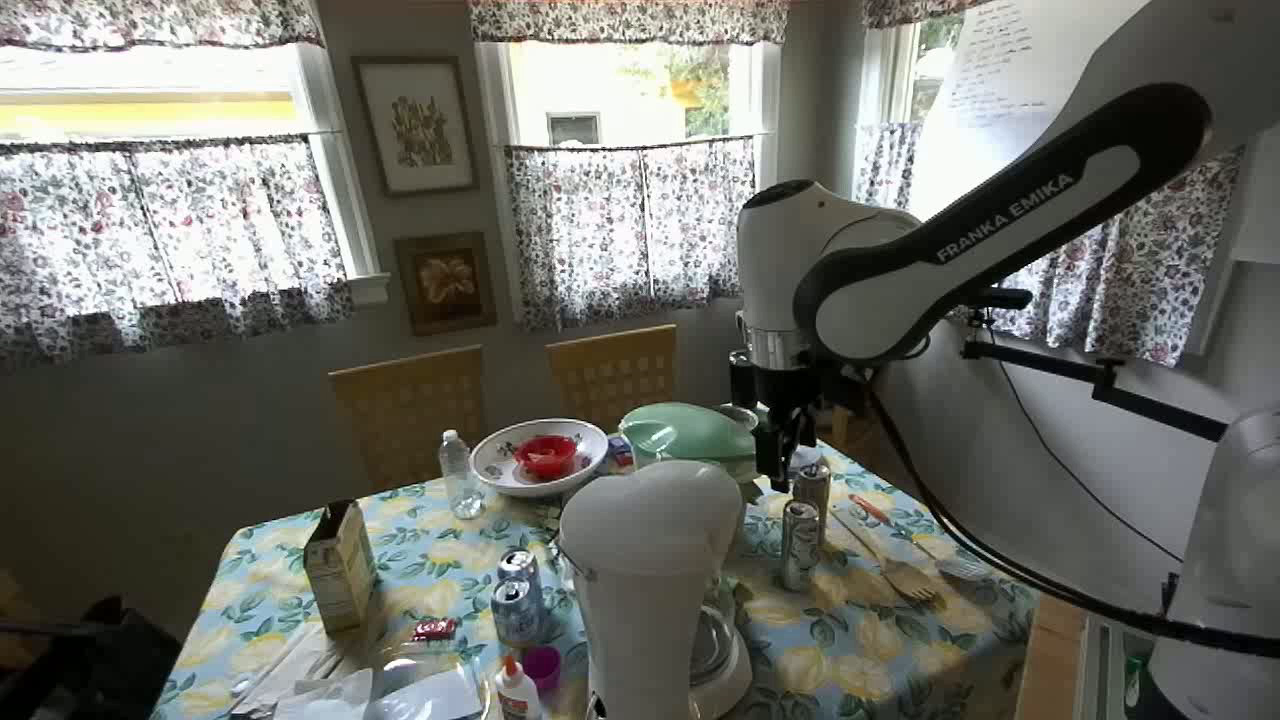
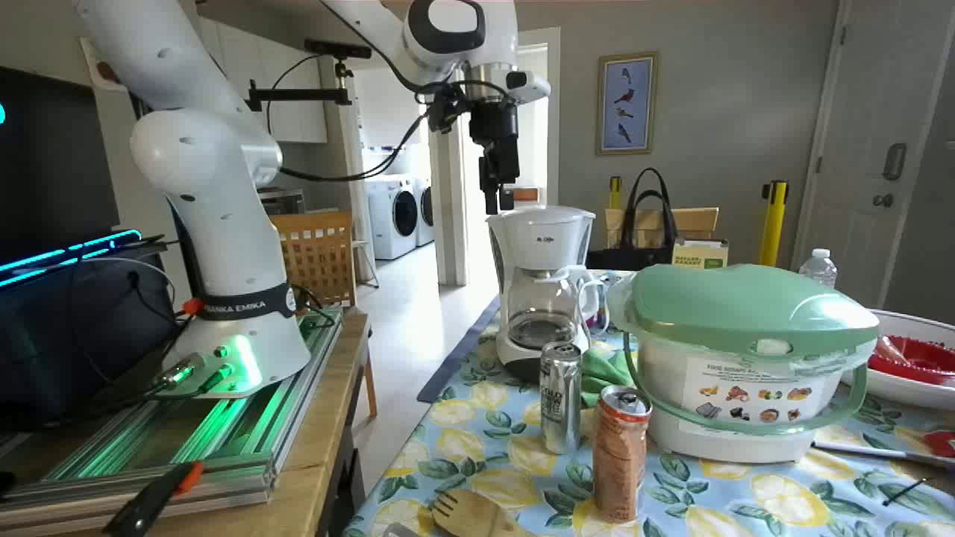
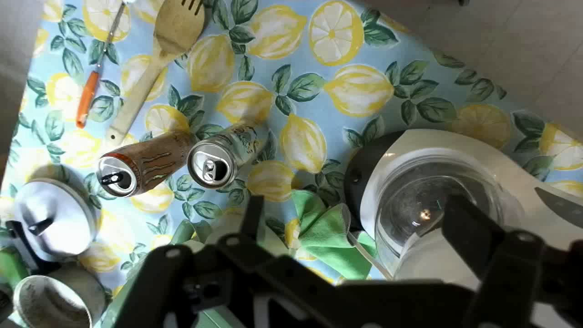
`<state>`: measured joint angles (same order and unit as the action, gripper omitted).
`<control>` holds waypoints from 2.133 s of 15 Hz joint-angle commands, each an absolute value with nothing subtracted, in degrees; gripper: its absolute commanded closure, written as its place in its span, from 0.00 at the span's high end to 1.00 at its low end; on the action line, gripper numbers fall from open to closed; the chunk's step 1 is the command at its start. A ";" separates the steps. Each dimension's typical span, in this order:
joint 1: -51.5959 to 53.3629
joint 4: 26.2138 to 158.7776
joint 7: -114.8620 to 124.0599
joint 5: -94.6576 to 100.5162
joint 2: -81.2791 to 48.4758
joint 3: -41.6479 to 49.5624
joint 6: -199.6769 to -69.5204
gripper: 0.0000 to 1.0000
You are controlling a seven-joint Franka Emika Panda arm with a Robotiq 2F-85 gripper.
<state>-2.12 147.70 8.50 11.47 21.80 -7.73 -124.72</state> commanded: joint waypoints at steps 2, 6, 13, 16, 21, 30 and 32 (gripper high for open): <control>-1.18 147.61 8.81 11.84 21.75 -6.82 -124.54 1.00; -1.59 147.67 8.59 12.13 21.43 -6.31 -125.24 1.00; -8.60 152.05 3.34 14.16 17.37 3.51 -150.58 1.00; -8.30 151.61 -2.86 10.41 14.58 7.58 -155.43 1.00; 2.46 150.15 -20.51 -10.11 12.45 19.39 -155.62 1.00; 2.61 143.52 -30.90 -18.49 5.15 24.56 -153.03 1.00; 2.52 141.50 -31.72 -18.88 2.12 25.38 -151.60 1.00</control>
<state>2.66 145.92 -30.05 -18.73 7.84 24.26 -154.22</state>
